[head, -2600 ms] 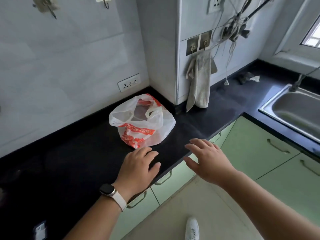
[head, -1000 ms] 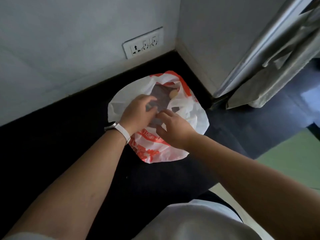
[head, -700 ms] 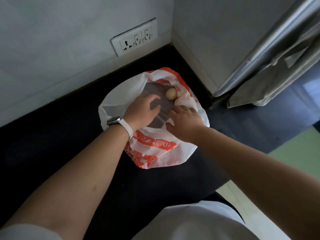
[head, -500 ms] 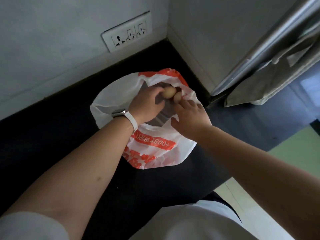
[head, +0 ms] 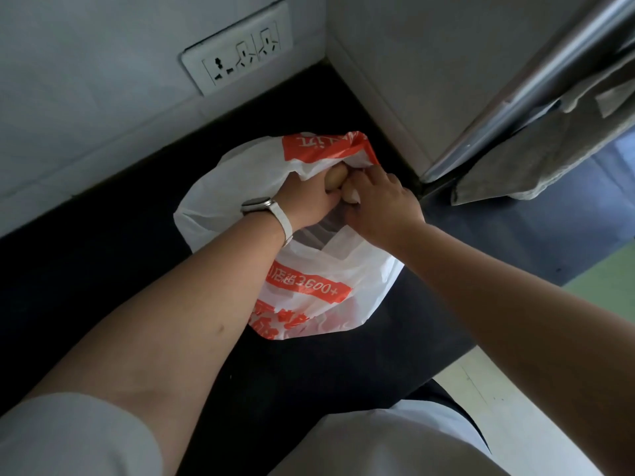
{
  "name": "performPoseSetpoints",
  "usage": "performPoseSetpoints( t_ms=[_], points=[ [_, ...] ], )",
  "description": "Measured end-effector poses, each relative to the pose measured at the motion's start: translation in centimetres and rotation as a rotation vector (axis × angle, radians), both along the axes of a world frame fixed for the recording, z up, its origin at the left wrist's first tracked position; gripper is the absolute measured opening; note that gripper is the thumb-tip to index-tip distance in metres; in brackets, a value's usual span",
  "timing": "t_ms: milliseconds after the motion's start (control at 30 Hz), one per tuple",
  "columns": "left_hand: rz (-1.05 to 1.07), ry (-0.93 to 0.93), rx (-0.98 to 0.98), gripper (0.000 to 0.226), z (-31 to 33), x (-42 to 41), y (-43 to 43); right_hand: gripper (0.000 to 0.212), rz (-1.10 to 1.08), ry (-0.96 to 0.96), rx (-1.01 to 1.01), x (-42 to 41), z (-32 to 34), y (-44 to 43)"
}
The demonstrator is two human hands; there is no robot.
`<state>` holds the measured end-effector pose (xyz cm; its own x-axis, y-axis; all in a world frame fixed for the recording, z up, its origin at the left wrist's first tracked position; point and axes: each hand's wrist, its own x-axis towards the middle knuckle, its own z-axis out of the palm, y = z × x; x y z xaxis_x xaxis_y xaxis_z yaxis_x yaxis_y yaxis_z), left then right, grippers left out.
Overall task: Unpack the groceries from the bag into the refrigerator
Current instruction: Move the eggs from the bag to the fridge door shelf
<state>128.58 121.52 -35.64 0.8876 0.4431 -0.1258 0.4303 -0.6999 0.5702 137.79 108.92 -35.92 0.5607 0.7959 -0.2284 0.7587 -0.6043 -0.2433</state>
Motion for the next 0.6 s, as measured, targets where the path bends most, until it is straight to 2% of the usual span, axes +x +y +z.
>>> performPoseSetpoints(
  t_ms=[100,167,367,600],
  points=[
    [-0.02,0.047,0.03,0.007,-0.2,0.3,-0.4,0.048,0.003,-0.017,-0.042,0.8,-0.6,0.3],
    [-0.033,0.092,0.045,0.011,-0.2,0.4,-0.5,0.051,0.013,-0.014,-0.068,1.3,-1.1,0.5],
    [-0.023,0.173,-0.024,0.009,-0.2,0.5,-1.3,0.069,0.049,0.01,-0.125,1.8,-1.5,0.6],
    [0.021,0.213,-0.115,0.01,0.1,-1.0,-2.4,0.061,0.081,-0.017,-0.107,2.0,-1.0,-0.1]
  ],
)
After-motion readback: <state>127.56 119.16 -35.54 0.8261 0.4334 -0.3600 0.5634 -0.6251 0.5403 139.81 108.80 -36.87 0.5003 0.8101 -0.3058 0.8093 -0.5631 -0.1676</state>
